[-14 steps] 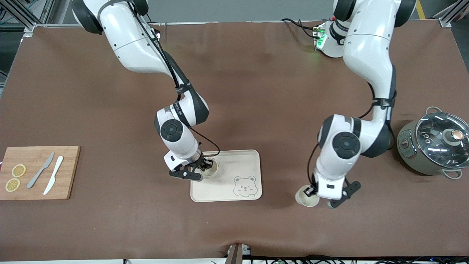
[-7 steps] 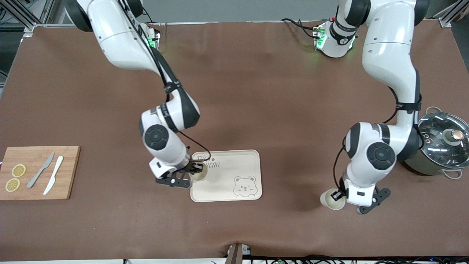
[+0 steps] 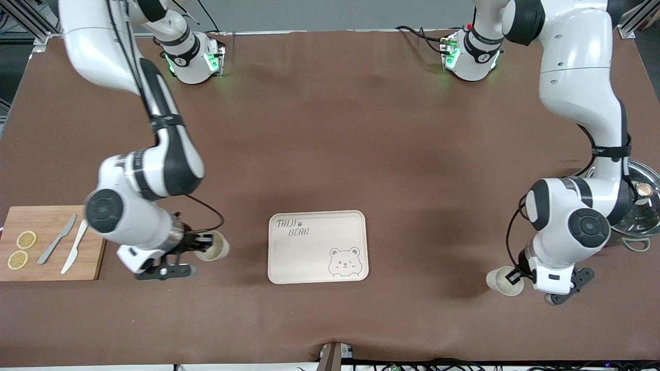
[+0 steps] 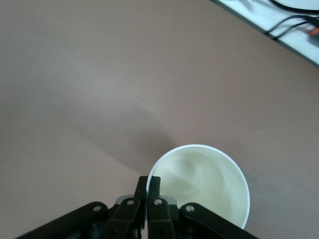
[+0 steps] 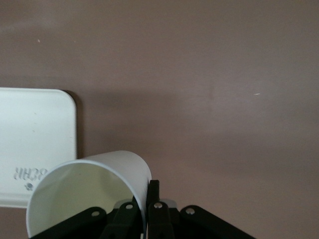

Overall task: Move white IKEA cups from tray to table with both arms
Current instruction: 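Lift the cups off the tray and carry them apart, then lower the cups onto the table beside the tray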

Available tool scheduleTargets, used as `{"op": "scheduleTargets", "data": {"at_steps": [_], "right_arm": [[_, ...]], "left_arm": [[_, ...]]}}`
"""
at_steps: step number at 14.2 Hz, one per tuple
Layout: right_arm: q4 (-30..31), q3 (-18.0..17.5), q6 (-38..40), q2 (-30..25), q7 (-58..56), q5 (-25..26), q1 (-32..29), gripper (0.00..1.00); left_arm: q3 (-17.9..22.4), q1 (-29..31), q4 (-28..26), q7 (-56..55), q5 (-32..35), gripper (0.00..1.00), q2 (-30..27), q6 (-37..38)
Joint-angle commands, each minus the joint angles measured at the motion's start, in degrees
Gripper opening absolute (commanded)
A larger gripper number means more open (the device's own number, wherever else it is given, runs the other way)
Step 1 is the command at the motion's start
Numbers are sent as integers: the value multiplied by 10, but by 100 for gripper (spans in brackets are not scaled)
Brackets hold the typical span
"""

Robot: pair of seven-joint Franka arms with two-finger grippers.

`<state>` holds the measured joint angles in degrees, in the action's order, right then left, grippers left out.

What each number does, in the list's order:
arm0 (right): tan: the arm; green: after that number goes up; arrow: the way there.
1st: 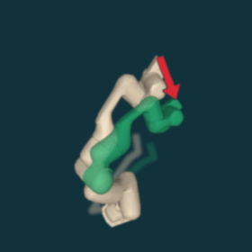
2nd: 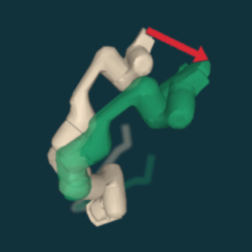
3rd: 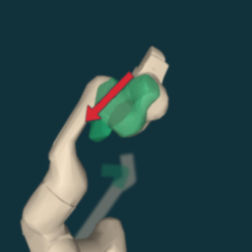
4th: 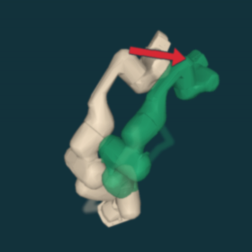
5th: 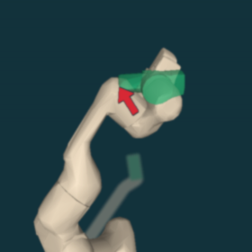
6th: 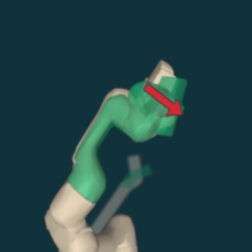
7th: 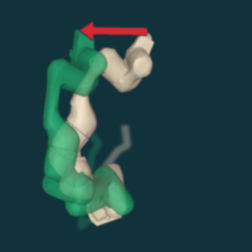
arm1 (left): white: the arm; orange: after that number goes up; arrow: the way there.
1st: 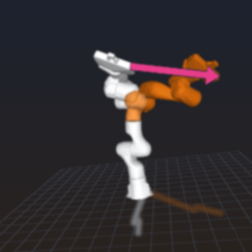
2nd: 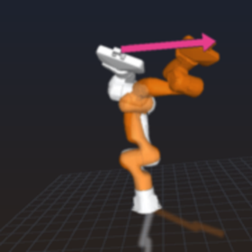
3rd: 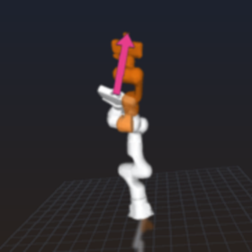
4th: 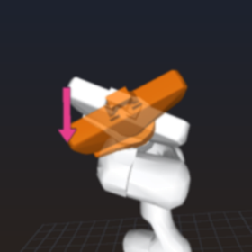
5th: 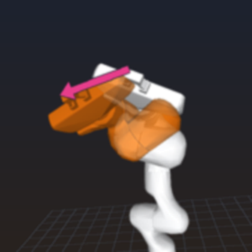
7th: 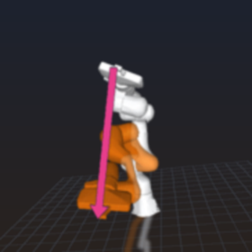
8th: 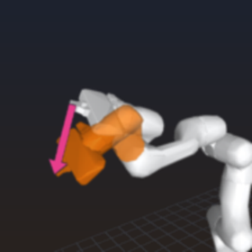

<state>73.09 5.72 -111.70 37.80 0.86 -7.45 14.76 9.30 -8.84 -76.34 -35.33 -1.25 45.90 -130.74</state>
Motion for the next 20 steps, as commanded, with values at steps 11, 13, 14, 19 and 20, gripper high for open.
{"op": "scheduleTargets", "data": {"at_steps": [11, 13, 14, 19, 20], "right_arm": [[24, -12, -27, 18, -276, -3, -131, 0], [37, -12, -54, 29, -277, -3, -131, 0], [39, -12, -60, 34, -277, -3, -130, 0], [40, -12, -103, 68, -278, -4, -131, 0], [40, -12, -114, 75, -278, -4, -131, 0]], "left_arm": [[-6, 24, -1, 19, 10, 80, 26, -35], [-5, 18, 0, 24, 13, 100, 21, -35], [-5, 18, 0, 28, 13, 100, 17, -35], [-8, 18, 1, 41, 13, 100, -17, -27], [-12, 18, 1, 53, 13, 100, -30, -18]]}}
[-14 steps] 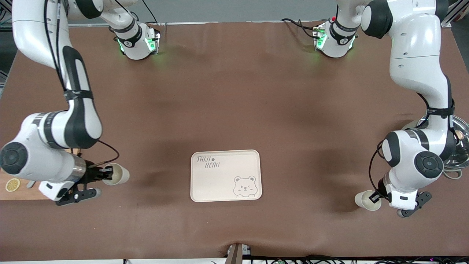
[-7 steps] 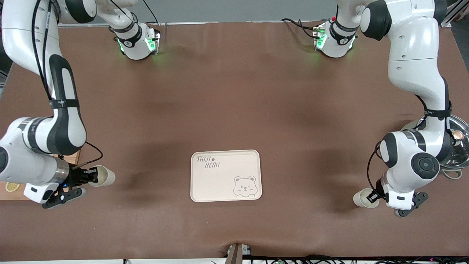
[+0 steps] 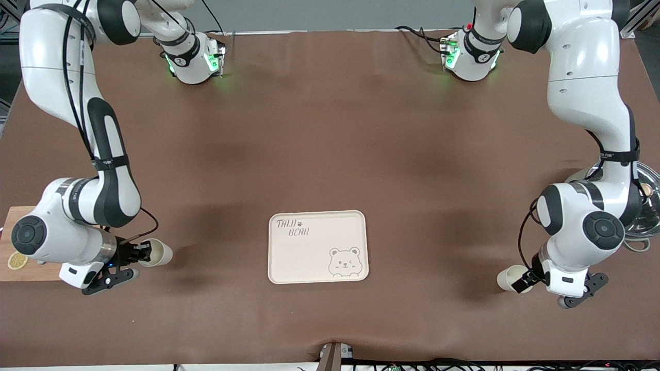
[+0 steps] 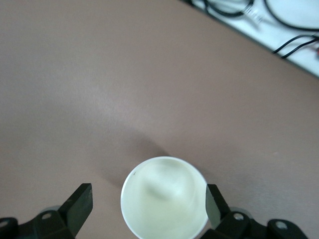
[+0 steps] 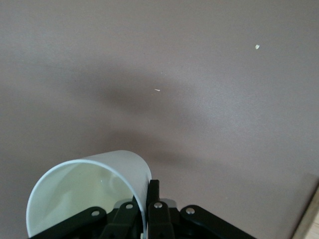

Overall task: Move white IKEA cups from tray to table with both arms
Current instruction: 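Lower the cups onto the table beside the tray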

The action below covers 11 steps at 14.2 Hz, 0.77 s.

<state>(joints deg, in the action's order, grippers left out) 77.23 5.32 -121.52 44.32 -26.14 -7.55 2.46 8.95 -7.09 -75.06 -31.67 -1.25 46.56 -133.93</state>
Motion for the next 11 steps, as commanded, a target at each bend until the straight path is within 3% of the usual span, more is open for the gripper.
{"op": "scheduleTargets", "data": {"at_steps": [1, 6, 11], "right_arm": [[-2, -8, -27, 16, -8, -4, -8, 0], [-2, -8, -55, 35, -19, -6, -9, 0], [-2, -8, -64, 38, -19, -6, -8, 0]], "left_arm": [[-15, 3, -11, 39, 13, 100, -51, 30], [-16, 7, -13, 208, 12, 100, -125, 156], [-17, 2, -16, 224, 12, 100, -199, 266]]}}
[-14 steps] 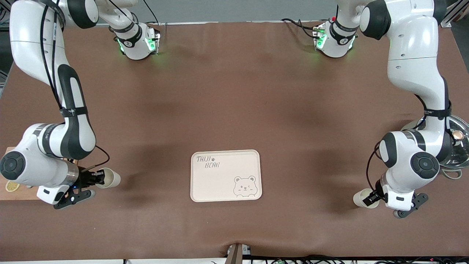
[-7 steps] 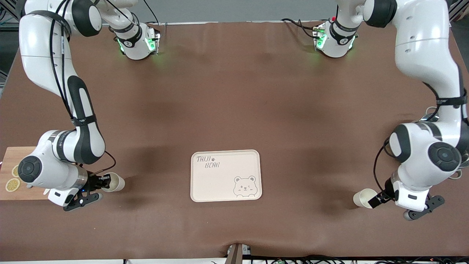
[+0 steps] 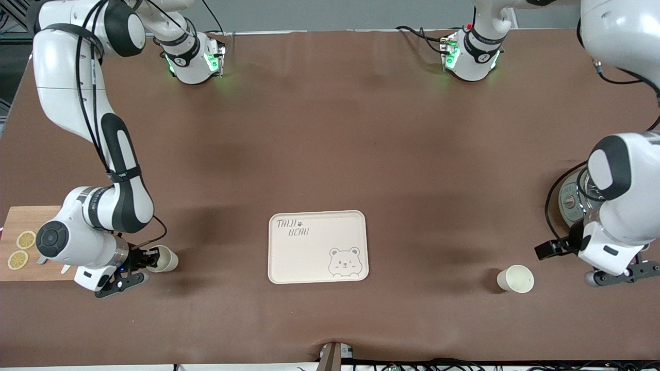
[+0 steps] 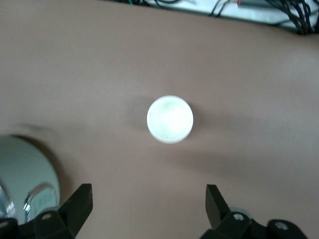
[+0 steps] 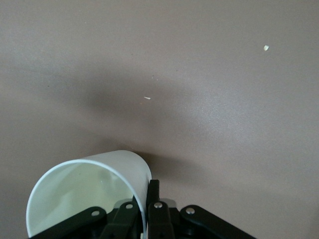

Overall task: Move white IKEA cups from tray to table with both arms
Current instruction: 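Open the left gripper and raise it while the right gripper releases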

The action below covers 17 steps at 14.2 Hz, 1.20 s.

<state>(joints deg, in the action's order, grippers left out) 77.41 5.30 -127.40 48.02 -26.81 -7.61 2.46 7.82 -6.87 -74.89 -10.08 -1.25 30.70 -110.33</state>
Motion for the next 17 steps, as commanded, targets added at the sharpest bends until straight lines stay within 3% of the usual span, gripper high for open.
{"op": "scheduleTargets", "data": {"at_steps": [1, 2, 3, 9, 11, 14, 17], "right_arm": [[-3, -8, -5, 1, -12, -6, -8, 0], [-3, -8, -6, 2, -11, -7, -8, 20], [-3, -8, -9, 3, -10, -7, -8, 98], [-12, -8, 2, -10, -10, -7, -8, 100], [-36, -11, 82, -23, -6, -4, -6, 100], [-127, -5, 222, -28, 0, -1, -6, 100], [-139, -3, 296, -73, 18, 0, -5, 100]], "left_arm": [[-5, 1, -17, 11, 12, 100, -56, 37], [-4, 1, -17, 17, 12, 100, -70, 46], [-5, 3, -16, 22, 12, 100, -85, 56], [-5, 4, -10, 20, 12, 100, -133, 124], [-7, 5, -9, 21, 11, 100, -139, 143], [-5, 7, -2, 21, 7, 100, -153, 146], [-4, 8, 17, 21, 7, 100, -156, 157]]}}
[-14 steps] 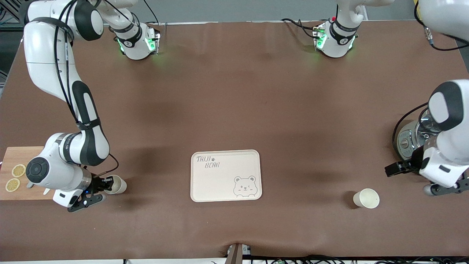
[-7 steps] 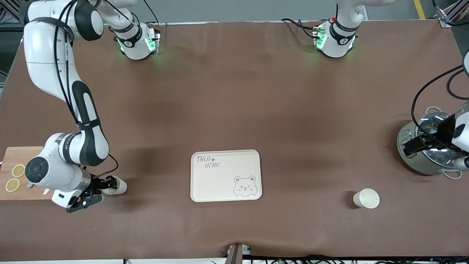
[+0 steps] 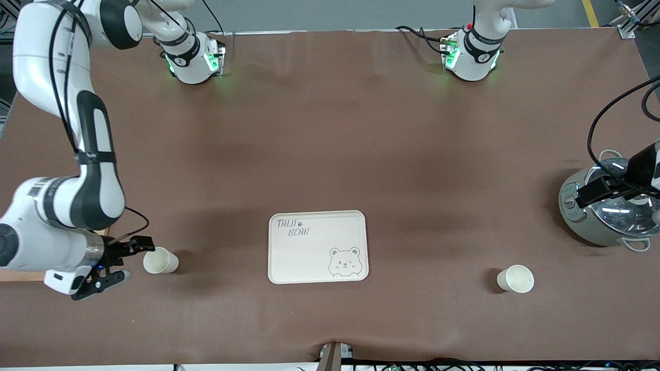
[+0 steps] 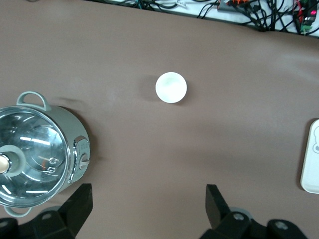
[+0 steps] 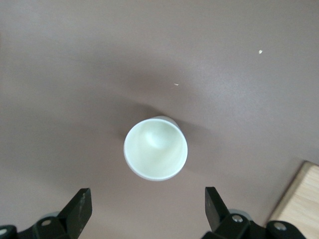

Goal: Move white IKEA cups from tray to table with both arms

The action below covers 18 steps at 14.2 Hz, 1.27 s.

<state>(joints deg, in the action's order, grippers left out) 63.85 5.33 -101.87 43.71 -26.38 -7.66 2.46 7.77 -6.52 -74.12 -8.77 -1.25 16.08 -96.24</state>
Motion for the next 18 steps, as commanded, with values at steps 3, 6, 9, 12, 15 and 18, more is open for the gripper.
{"op": "scheduleTargets", "data": {"at_steps": [3, 6, 9, 12, 15, 18], "right_arm": [[-3, -4, 150, -116, 72, 3, -2, 100], [21, -8, 258, -215, 121, 2, 1, 100], [138, -6, 250, -334, 140, 4, -1, 100], [304, -4, 165, -480, 140, 43, -4, 100], [375, -6, 141, -567, 198, 70, -4, 100], [339, -8, 164, -562, 247, 72, 1, 100]], "left_arm": [[-2, 5, 11, 8, 8, 100, -18, 20], [-1, 5, 9, 8, 8, 100, -23, 24], [-1, 5, 9, 8, 8, 100, -23, 24], [-1, 5, 9, 7, 9, 100, -23, 24], [-1, 4, 9, 7, 10, 100, -22, 24], [-1, 4, 9, 7, 10, 100, -22, 24]]}}
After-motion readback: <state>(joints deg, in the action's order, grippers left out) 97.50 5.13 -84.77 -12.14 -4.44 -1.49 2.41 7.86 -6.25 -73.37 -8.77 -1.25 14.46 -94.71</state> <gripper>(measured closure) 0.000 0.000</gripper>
